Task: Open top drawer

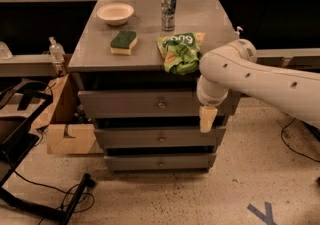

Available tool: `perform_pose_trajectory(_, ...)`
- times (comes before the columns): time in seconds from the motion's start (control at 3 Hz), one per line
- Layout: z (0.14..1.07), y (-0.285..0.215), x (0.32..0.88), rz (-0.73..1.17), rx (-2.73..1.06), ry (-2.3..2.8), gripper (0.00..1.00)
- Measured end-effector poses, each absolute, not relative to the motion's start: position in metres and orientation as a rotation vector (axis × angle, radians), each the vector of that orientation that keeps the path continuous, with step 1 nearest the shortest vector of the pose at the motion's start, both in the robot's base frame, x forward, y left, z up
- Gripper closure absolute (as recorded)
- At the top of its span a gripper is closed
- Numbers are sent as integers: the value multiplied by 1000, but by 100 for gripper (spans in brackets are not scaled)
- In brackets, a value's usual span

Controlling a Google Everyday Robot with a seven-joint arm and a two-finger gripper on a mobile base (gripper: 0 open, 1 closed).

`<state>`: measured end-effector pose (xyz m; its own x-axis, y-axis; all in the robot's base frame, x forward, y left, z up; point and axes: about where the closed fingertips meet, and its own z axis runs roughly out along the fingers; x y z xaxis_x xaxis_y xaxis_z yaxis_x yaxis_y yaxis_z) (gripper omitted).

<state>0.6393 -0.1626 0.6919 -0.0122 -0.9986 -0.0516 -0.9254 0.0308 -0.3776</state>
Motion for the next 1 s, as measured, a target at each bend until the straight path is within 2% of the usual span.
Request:
perform_pose_trajectory(0.33,686,-169,646,-399,-2028,2049,15)
perform_pose_trajectory(0.67,677,-173,648,-419,-2053,2087,38)
perform_pose_trajectory(1.0,671,-174,647,-410,-2058,2100,70)
